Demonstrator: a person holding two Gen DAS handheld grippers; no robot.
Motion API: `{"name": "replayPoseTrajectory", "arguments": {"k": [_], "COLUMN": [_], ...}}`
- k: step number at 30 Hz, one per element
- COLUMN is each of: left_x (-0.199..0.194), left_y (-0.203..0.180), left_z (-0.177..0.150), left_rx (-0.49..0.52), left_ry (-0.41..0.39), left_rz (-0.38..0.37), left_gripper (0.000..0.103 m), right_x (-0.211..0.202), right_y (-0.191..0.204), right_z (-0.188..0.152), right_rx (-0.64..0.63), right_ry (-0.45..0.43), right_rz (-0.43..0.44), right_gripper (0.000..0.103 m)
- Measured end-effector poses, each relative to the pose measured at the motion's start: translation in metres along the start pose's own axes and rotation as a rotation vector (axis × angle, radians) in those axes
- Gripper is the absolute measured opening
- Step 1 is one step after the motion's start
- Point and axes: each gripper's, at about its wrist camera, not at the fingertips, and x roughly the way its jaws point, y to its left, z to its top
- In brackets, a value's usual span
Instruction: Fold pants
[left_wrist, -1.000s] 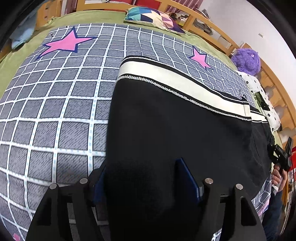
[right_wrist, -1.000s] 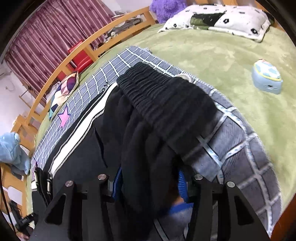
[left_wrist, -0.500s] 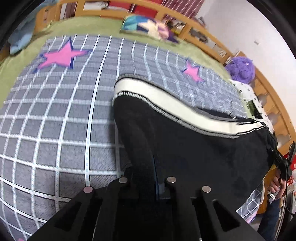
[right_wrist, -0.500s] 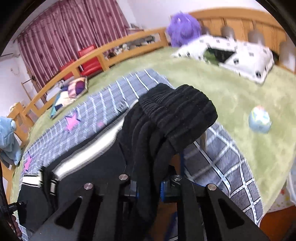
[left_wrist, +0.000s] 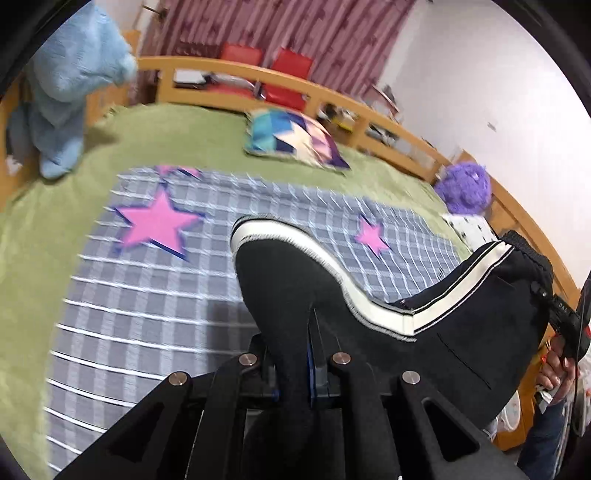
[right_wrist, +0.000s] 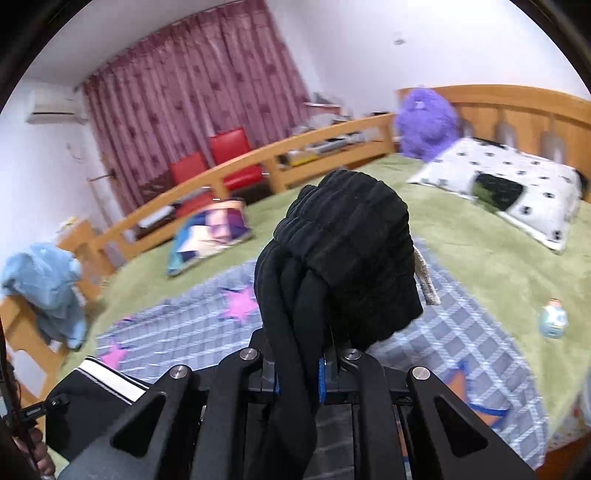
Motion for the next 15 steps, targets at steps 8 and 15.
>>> {"name": "replayPoseTrajectory", "arguments": {"k": [8,15], "left_x": [0.009,0.046], "left_y": [0.099,0.141], "left_z": [-0.024,-0.082], "left_rx": [-0.072,-0.117], "left_ry": [0.113,0.264], "left_rz": [0.161,0.287], "left_gripper": [0.012,0.046], "right_x": [0.064,0.128], "right_y": [0.051,-0.017], "right_z": [-0.054,-0.118], "right_rx": [-0.057,-0.017], "right_ry": [0.152,0.397], "right_rz": [0.081,-0.096], "right_gripper": [0.014,0.022]}}
